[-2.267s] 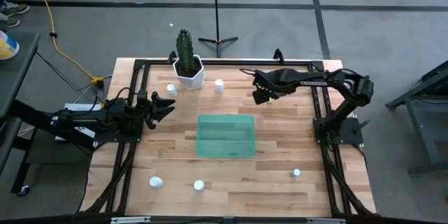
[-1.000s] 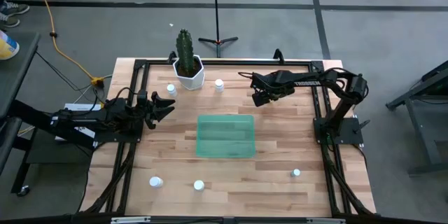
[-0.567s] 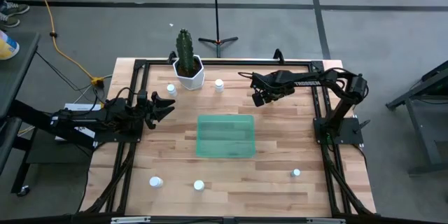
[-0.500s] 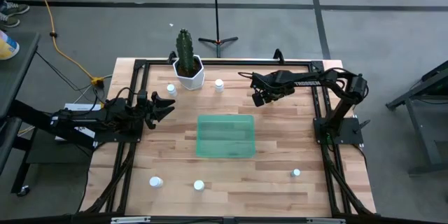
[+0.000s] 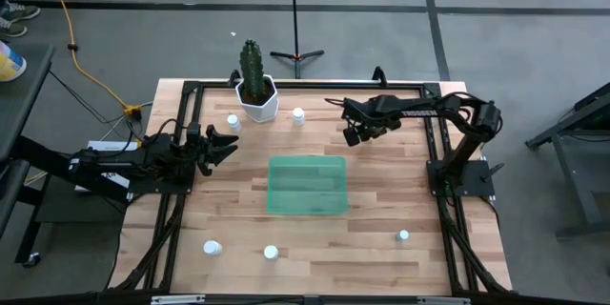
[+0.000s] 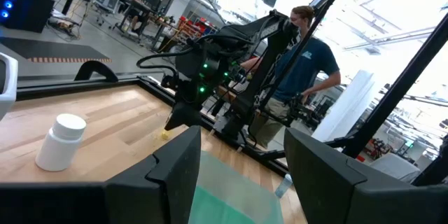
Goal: Pick and place pill bottles into a basket
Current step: Put the yellow pill bottle into the blue bin
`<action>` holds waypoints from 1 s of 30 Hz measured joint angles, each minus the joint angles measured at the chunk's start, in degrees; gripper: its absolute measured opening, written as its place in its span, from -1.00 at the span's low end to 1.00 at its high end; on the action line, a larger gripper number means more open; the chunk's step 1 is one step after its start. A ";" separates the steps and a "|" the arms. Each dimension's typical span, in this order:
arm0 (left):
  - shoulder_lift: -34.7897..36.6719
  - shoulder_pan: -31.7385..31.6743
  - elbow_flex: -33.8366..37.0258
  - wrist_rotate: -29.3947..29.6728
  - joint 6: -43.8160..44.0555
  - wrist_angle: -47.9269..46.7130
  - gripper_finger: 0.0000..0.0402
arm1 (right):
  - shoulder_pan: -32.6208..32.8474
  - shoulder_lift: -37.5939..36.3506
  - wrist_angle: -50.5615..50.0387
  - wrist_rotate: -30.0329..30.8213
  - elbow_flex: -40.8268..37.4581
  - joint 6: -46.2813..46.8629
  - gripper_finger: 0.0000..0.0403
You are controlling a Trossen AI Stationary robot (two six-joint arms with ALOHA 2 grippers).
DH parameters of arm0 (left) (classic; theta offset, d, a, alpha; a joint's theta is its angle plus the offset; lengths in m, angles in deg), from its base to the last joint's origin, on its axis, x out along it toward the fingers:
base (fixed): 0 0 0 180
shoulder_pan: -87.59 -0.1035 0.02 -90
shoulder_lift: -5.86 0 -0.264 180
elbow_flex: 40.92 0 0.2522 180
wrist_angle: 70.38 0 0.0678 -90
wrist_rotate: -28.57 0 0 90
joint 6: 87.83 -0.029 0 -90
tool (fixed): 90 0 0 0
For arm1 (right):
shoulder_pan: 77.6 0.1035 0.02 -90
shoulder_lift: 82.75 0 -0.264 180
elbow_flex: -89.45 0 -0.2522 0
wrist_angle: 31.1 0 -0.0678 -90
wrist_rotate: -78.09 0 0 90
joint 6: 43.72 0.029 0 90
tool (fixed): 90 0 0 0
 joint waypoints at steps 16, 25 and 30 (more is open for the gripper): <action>0.00 0.00 0.00 0.00 0.00 -0.01 0.20 | 0.04 0.07 -4.57 -6.55 9.01 -4.61 -0.49; -0.01 -0.01 0.00 -0.01 -0.02 -0.02 0.20 | 2.53 0.07 -8.46 -7.08 18.84 -6.11 -0.53; 0.00 0.00 0.00 -0.02 -0.01 -0.02 0.20 | 5.54 0.07 -8.42 -6.32 22.87 -5.54 -0.51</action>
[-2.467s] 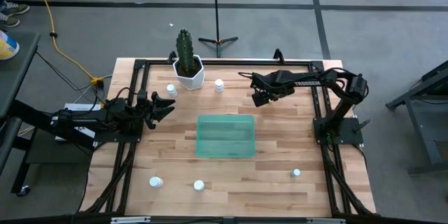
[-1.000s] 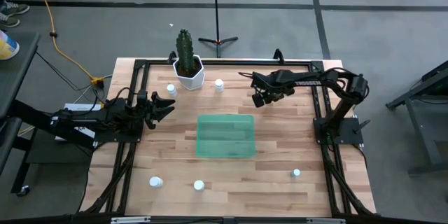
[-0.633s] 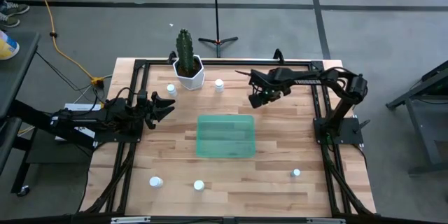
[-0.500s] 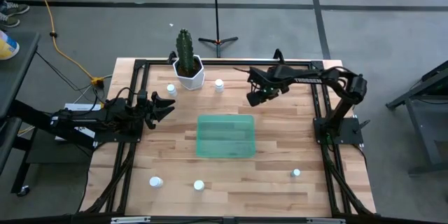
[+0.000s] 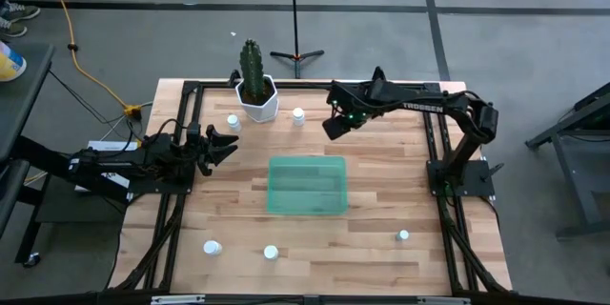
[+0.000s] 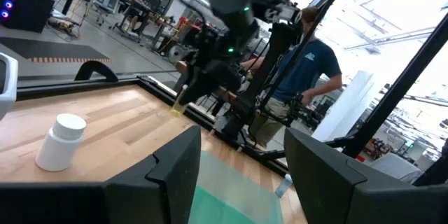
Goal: Pick and place pill bottles into a basket
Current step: Put the yellow pill bottle into the blue bin
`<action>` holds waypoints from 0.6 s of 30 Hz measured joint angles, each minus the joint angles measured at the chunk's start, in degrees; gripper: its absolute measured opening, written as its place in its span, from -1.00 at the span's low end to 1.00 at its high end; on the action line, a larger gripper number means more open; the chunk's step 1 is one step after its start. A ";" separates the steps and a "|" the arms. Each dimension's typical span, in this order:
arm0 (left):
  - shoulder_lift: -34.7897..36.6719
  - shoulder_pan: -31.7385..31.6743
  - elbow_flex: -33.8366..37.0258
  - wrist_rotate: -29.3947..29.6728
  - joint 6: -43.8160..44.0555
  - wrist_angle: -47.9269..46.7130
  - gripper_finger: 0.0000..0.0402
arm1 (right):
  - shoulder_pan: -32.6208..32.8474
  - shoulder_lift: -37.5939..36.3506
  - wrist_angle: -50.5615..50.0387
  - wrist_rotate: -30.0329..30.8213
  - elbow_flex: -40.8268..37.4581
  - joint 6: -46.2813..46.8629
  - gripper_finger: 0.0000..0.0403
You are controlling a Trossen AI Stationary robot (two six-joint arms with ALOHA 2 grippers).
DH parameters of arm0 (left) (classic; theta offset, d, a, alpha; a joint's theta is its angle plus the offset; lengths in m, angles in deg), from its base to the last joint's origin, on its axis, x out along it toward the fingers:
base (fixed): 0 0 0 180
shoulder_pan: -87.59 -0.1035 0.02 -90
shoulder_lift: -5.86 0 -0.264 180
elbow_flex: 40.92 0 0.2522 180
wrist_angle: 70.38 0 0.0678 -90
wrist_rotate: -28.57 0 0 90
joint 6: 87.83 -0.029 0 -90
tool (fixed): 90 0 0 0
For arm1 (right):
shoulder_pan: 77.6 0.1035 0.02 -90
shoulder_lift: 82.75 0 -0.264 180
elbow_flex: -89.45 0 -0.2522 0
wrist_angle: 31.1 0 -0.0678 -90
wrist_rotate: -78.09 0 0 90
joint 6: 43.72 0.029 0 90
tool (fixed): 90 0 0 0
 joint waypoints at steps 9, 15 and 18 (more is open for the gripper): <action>0.00 -0.02 0.00 0.00 -0.01 0.00 0.20 | 7.87 0.00 0.31 0.06 2.13 3.55 -0.53; 0.00 -0.02 0.00 0.01 -0.01 0.00 0.20 | 12.96 0.00 0.66 2.43 2.13 6.71 -0.50; 0.00 0.00 0.00 0.00 -0.01 0.00 0.20 | 15.10 0.00 0.93 5.26 2.13 8.00 -0.47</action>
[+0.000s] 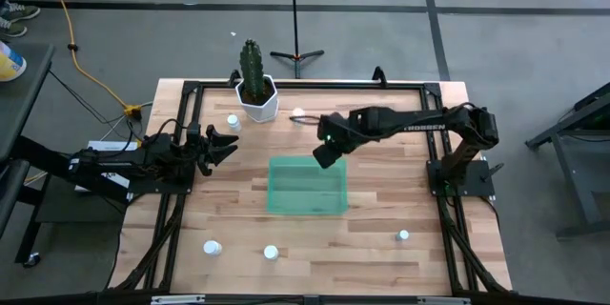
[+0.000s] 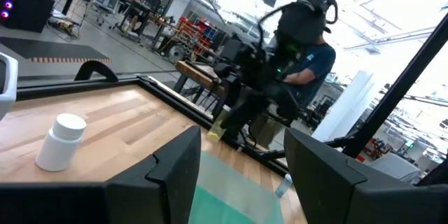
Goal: Pick and place pill bottles into a basket
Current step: Put the yellow pill bottle into the blue bin
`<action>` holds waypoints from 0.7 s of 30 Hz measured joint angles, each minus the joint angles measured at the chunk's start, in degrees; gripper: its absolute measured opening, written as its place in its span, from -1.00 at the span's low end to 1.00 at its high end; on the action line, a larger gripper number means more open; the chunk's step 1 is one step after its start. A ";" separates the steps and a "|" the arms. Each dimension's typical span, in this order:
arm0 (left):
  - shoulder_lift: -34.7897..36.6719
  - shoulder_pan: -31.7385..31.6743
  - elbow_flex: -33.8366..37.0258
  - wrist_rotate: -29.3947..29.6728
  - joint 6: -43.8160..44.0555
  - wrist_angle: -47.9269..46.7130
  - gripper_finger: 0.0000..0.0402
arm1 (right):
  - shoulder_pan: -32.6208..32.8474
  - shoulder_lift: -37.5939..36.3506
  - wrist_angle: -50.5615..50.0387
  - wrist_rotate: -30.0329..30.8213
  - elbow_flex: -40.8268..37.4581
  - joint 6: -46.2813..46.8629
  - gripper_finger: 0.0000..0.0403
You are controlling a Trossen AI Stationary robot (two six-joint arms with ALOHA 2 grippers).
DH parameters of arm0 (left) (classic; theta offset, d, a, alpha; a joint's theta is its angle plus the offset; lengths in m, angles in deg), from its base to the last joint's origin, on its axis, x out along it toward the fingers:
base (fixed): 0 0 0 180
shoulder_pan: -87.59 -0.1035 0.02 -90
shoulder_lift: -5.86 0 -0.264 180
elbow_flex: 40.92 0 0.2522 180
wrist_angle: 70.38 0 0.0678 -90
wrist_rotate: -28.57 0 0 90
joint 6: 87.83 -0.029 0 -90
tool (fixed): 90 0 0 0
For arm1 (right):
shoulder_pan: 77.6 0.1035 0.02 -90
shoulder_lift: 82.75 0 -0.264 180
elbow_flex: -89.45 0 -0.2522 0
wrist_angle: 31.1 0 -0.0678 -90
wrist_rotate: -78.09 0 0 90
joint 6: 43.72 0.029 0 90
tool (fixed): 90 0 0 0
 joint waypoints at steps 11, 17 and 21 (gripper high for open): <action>-0.02 0.00 0.00 0.02 0.00 -0.02 0.20 | 3.61 0.02 1.83 5.52 -0.23 1.25 -0.49; -0.01 -0.02 0.00 0.01 0.00 0.00 0.20 | 3.80 0.07 4.16 4.00 -4.74 2.55 -0.50; -0.01 0.00 0.00 0.02 0.00 0.00 0.20 | 4.23 0.07 7.25 3.10 -7.49 2.97 -0.54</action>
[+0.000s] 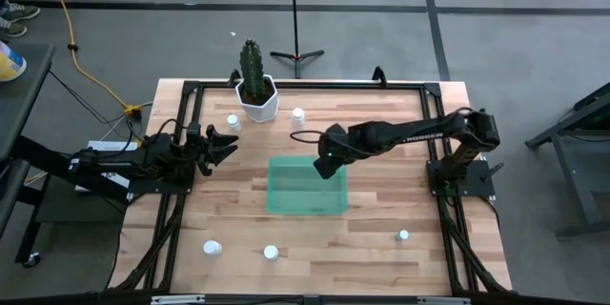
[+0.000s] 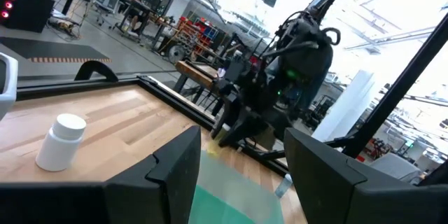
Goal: Pick and place pill bottles into a basket
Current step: Put the yellow pill bottle into the blue bin
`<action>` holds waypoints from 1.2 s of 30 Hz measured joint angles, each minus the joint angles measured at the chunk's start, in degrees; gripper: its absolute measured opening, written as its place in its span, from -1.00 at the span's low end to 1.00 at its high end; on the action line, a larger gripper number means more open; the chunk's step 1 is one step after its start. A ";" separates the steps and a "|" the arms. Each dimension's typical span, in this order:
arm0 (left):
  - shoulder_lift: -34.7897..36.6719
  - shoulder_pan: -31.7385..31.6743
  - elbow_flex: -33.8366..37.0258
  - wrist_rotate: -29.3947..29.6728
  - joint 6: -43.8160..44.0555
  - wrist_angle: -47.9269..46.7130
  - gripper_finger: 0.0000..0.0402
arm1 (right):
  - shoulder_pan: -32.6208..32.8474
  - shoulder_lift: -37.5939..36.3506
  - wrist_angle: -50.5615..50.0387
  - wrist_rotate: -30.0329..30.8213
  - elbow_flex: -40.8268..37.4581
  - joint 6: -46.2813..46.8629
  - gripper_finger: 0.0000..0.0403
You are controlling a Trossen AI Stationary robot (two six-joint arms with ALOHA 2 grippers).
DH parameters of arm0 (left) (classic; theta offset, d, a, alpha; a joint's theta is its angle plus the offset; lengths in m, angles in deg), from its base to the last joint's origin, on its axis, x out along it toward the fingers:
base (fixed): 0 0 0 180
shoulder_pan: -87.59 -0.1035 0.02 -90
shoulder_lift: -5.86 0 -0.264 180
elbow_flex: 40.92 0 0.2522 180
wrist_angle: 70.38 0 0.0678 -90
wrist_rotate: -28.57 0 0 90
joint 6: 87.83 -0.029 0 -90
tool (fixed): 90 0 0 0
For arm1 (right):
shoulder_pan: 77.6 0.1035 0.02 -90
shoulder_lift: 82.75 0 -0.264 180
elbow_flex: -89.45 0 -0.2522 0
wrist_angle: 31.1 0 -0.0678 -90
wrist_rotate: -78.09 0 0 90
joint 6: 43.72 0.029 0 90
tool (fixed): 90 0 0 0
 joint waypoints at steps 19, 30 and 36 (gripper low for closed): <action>0.01 -0.02 0.00 0.35 0.00 -0.02 0.20 | 1.82 0.00 10.67 -0.42 -3.81 -3.99 -0.51; -0.01 -0.02 0.00 2.75 -0.09 0.00 0.20 | 1.75 8.00 7.60 -2.34 3.65 -8.79 -0.53; -0.01 -0.02 0.00 2.82 -0.07 0.00 0.20 | 1.36 10.58 -0.40 -0.02 6.83 -9.85 -0.51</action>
